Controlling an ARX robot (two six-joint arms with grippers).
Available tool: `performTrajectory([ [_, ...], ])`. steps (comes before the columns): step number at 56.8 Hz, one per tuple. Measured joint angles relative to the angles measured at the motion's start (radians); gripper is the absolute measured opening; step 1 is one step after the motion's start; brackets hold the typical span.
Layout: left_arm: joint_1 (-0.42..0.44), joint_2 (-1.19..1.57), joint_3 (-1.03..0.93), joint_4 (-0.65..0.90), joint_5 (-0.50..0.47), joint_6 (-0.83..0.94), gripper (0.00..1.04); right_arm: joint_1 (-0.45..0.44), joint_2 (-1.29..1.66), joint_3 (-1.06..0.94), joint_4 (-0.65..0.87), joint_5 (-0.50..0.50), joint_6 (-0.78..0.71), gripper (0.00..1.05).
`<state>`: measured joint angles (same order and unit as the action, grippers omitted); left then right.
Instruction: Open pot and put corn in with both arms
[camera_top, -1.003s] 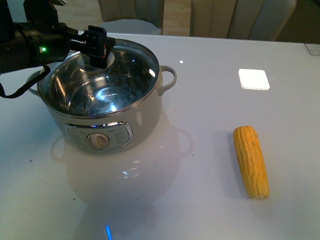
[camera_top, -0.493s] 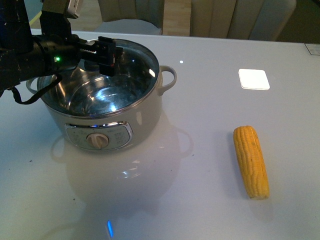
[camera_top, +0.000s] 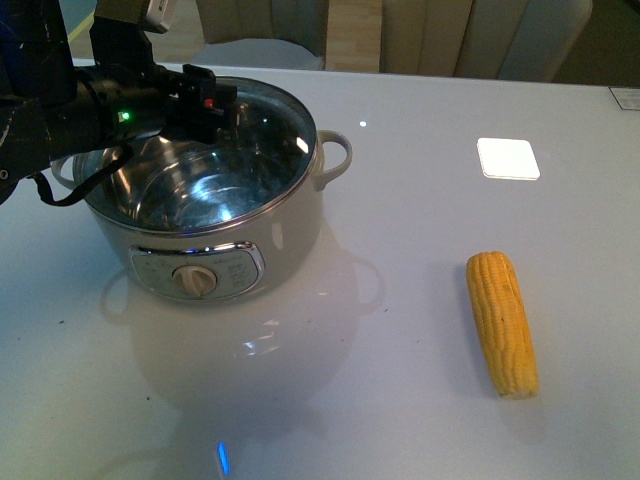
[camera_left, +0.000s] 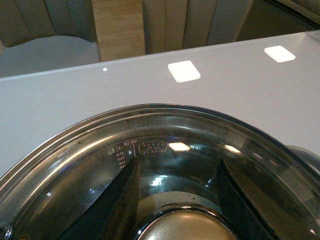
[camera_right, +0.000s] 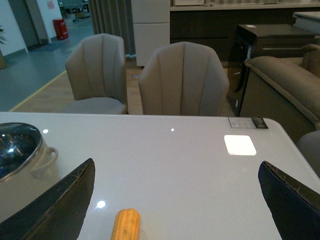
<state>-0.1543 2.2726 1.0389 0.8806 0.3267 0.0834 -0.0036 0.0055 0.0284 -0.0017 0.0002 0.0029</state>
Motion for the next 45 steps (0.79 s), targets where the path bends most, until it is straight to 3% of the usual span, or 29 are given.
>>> performTrajectory([
  [26,-0.008,-0.060,-0.002,-0.060,-0.032,0.002,0.41,0.000,0.000,0.000,0.000,0.000,0.000,0.96],
  [45,-0.005,-0.267,-0.061,-0.100,-0.033,0.001,0.41,0.000,0.000,0.000,0.000,0.000,0.000,0.96],
])
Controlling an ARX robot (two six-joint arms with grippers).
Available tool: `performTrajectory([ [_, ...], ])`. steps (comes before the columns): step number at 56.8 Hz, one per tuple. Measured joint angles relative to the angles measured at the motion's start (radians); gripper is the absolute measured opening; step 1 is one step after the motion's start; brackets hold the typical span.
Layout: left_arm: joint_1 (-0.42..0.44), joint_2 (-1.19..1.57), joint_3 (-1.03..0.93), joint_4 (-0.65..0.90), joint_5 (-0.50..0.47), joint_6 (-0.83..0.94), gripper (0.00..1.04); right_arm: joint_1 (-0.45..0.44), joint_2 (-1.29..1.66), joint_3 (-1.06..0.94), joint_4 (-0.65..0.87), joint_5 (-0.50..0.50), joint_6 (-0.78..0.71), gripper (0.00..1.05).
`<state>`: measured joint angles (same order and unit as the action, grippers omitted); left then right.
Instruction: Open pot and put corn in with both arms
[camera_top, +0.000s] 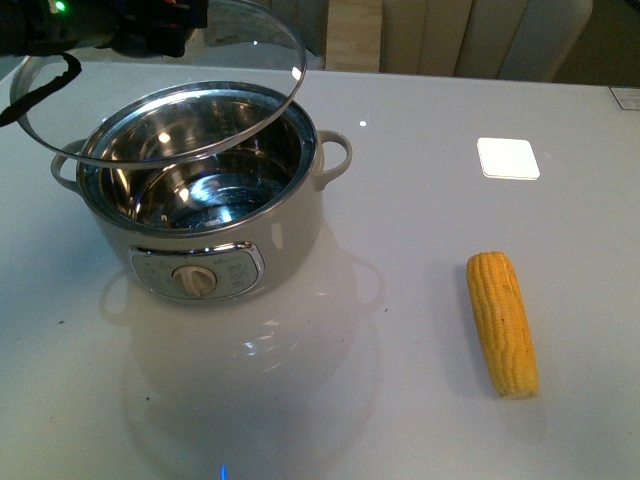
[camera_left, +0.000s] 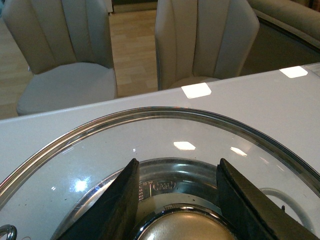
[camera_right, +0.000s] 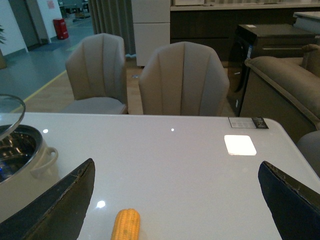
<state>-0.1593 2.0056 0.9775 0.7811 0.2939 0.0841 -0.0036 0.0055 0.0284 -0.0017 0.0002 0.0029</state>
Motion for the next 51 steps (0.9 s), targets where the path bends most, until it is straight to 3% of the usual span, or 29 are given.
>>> performTrajectory([
  [11,0.031,-0.099,-0.109,0.016,0.036,0.004,0.41,0.000,0.000,0.000,0.000,0.000,0.000,0.96],
  [18,0.103,-0.167,-0.223,0.046,0.081,0.030,0.41,0.000,0.000,0.000,0.000,0.000,0.000,0.96],
  [37,0.551,-0.266,-0.406,0.159,0.333,0.144,0.41,0.000,0.000,0.000,0.000,0.000,0.000,0.96],
  [51,0.770,-0.100,-0.397,0.293,0.414,0.195,0.41,0.000,0.000,0.000,0.000,0.000,0.000,0.96],
])
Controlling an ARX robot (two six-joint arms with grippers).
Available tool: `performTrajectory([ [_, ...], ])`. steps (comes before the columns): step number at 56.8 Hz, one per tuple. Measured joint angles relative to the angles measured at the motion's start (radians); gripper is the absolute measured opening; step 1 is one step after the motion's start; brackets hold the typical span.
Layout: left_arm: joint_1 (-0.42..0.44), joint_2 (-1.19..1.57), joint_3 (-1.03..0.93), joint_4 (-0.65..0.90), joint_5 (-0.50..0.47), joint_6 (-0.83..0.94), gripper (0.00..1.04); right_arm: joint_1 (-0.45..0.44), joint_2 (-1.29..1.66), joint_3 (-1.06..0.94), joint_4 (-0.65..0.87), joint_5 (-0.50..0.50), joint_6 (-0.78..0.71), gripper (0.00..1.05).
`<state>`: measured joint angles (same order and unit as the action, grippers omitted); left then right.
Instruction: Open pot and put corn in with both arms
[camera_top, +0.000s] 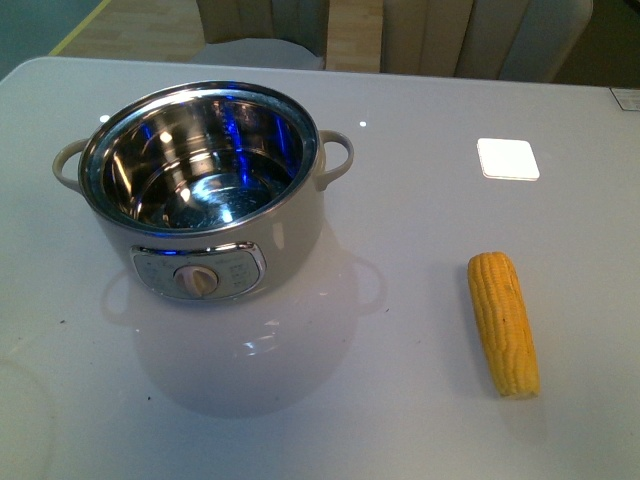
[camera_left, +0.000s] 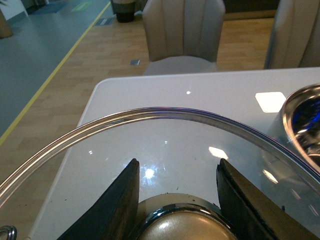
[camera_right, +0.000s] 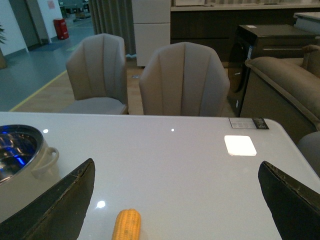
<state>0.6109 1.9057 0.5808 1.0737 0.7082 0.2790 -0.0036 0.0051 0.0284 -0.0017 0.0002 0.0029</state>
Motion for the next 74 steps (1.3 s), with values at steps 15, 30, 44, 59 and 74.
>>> performTrajectory([
  [15,0.110,0.246,0.098,0.063,0.045,0.046,0.41,0.000,0.000,0.000,0.000,0.000,0.000,0.96],
  [30,0.131,0.420,0.272,0.047,0.063,0.042,0.41,0.000,0.000,0.000,0.000,0.000,0.000,0.96],
  [44,0.140,0.513,0.397,0.039,0.120,0.004,0.41,0.000,0.000,0.000,0.000,0.000,0.000,0.96],
  [59,0.184,0.623,0.559,-0.073,0.180,0.021,0.41,0.000,0.000,0.000,0.000,0.000,0.000,0.96],
  [74,0.198,0.708,0.661,-0.148,0.210,0.066,0.41,0.000,0.000,0.000,0.000,0.000,0.000,0.96],
])
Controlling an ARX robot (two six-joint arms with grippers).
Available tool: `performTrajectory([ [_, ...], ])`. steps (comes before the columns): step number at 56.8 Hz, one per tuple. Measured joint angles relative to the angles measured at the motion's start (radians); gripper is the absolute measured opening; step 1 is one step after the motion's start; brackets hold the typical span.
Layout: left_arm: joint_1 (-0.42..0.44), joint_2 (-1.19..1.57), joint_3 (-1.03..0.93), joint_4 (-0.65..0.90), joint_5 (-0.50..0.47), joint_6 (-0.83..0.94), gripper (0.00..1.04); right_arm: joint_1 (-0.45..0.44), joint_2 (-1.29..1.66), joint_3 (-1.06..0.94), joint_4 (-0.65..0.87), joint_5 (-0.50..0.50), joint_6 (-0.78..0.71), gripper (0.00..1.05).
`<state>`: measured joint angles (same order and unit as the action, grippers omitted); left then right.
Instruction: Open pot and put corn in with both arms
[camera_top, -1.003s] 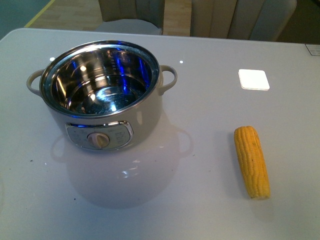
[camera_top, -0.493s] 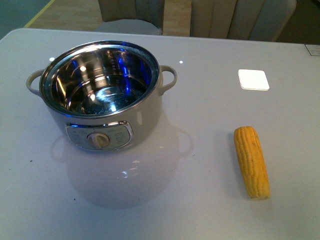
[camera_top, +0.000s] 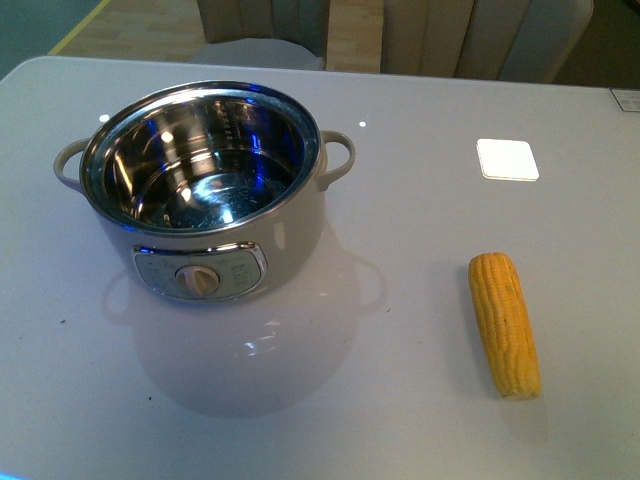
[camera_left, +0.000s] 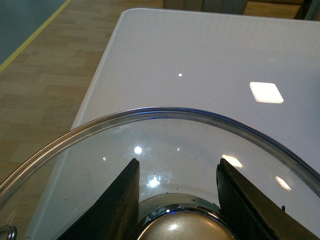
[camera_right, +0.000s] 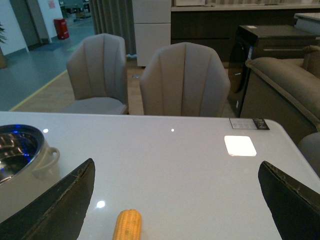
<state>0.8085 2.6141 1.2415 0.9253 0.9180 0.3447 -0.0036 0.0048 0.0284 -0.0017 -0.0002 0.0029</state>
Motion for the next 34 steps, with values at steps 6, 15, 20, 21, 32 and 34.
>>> performTrajectory([
  [6,-0.008,0.020,0.022,-0.037,0.010,0.040,0.41,0.000,0.000,0.000,0.000,0.000,0.000,0.96],
  [15,-0.015,0.060,0.072,-0.088,-0.005,0.098,0.41,0.000,0.000,0.000,0.000,0.000,0.000,0.96],
  [20,-0.016,0.079,0.092,-0.096,-0.013,0.108,0.41,0.000,0.000,0.000,0.000,0.000,0.000,0.96],
  [21,-0.016,0.083,0.093,-0.096,-0.013,0.109,0.41,0.000,0.000,0.000,0.000,0.000,0.000,0.96],
  [32,-0.015,0.092,0.099,-0.097,-0.008,0.115,0.41,0.000,0.000,0.000,0.000,0.000,0.000,0.96],
  [34,-0.014,0.092,0.101,-0.097,-0.004,0.115,0.41,0.000,0.000,0.000,0.000,0.000,0.000,0.96],
])
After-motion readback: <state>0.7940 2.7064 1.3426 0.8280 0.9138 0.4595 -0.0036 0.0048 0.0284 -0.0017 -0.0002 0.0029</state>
